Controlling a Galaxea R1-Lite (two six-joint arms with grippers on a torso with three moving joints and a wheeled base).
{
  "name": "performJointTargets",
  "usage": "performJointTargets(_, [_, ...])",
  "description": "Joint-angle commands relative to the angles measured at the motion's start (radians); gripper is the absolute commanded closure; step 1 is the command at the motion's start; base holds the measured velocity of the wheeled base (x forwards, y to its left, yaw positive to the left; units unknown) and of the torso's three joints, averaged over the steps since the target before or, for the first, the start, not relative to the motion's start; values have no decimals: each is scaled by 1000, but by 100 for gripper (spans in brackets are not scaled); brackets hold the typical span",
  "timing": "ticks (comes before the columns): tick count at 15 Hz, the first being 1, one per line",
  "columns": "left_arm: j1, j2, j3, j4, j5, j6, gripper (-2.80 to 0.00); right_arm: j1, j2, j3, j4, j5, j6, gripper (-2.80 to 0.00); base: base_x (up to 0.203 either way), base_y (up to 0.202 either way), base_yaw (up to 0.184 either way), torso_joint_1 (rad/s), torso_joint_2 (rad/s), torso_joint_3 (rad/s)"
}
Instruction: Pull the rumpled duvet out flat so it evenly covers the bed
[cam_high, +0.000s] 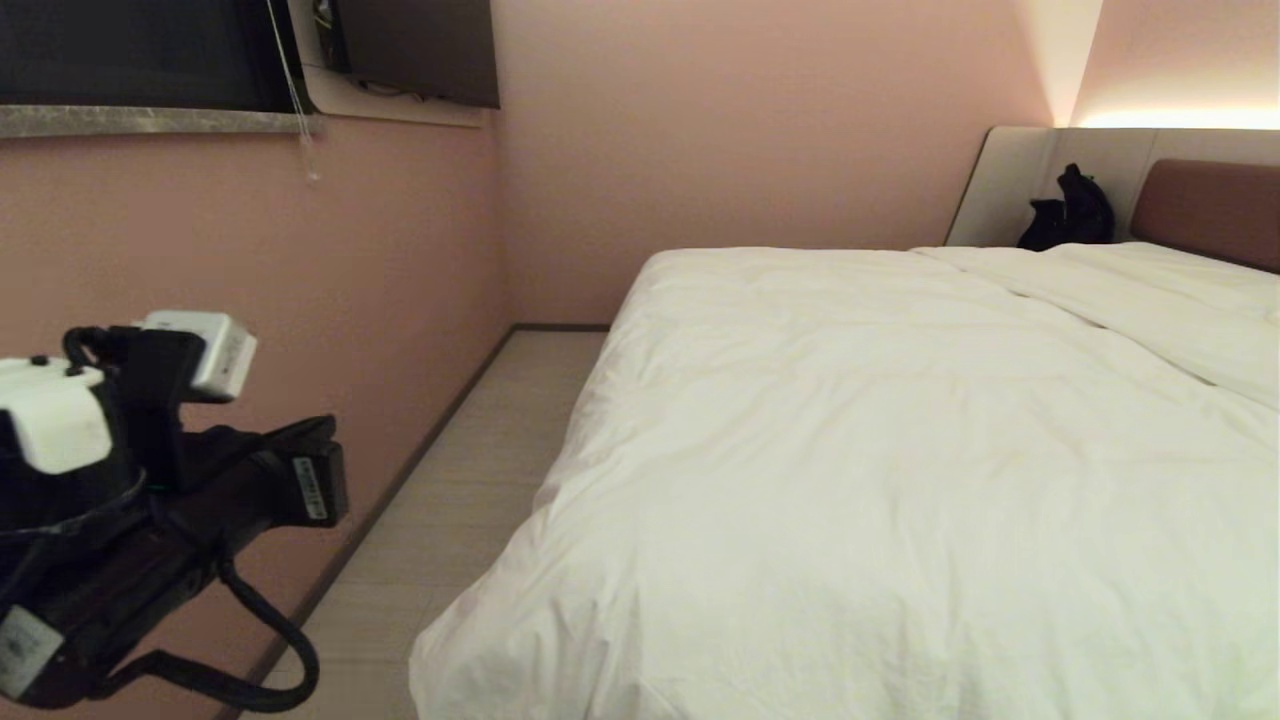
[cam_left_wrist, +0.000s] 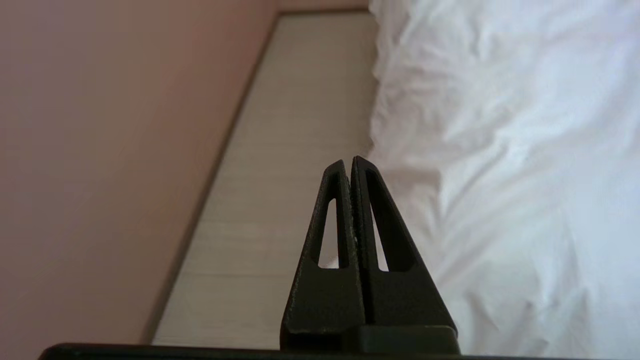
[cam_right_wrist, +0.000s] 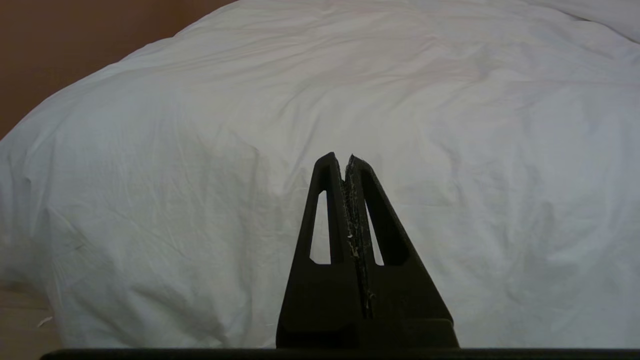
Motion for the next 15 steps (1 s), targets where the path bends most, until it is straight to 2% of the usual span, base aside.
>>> performJointTargets(1, [0,-136,13,50,19,2,0,0,0,0,0,0,0,0,0,0,0,0,0,0])
performJointTargets(4, [1,-220,15,114,38,1,0,0,0,0,0,0,0,0,0,0,0,0,0,0])
performJointTargets(7, [0,-290,22,118,138,1,0,0,0,0,0,0,0,0,0,0,0,0,0,0])
performJointTargets(12, [2,-430,81,122,185,3,0,0,0,0,1,0,0,0,0,0,0,0,0,0])
performJointTargets(15, [2,-531,94,198,208,3,0,0,0,0,0,0,0,0,0,0,0,0,0,0])
